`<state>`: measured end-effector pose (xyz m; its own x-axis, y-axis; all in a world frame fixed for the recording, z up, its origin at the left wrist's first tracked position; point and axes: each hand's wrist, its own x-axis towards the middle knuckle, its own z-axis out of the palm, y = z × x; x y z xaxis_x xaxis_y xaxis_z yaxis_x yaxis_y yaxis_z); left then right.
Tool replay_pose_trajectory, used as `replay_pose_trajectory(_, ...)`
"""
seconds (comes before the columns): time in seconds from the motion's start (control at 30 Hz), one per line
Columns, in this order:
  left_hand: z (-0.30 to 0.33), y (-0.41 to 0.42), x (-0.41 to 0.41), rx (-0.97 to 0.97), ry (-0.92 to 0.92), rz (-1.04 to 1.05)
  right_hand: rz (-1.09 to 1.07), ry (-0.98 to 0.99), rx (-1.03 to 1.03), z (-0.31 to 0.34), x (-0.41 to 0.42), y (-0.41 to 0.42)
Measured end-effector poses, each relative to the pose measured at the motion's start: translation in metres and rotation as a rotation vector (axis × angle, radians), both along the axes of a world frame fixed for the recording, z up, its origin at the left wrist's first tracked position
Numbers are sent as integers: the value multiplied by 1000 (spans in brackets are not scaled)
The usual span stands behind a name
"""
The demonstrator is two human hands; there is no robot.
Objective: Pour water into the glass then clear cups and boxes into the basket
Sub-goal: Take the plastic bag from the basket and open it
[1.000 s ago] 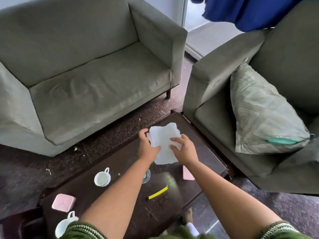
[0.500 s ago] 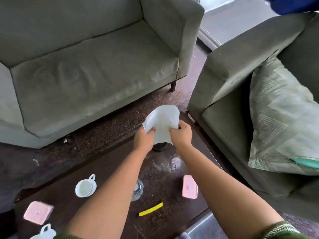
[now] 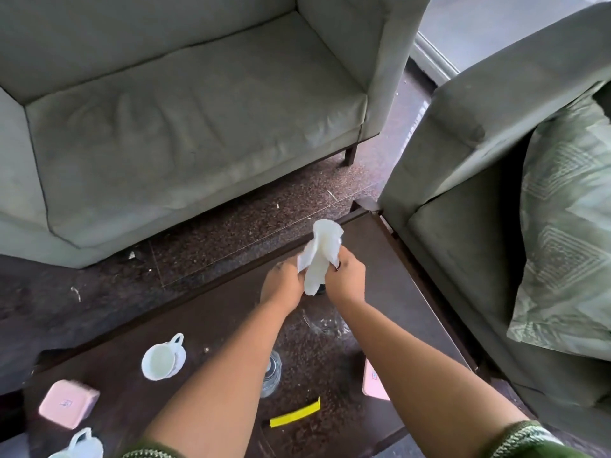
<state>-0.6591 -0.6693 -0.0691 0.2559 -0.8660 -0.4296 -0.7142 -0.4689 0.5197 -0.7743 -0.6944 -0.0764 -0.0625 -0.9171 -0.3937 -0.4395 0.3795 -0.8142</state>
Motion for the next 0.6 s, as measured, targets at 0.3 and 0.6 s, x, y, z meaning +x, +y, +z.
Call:
replay_pose_trajectory(0.3, -19, -6, 0, -69, 30, 26, 309, 523, -149, -34, -3, 4)
replay_pose_trajectory(0.6, -32, 4, 3, -114, -12, 98, 187, 331, 19, -30, -6, 11)
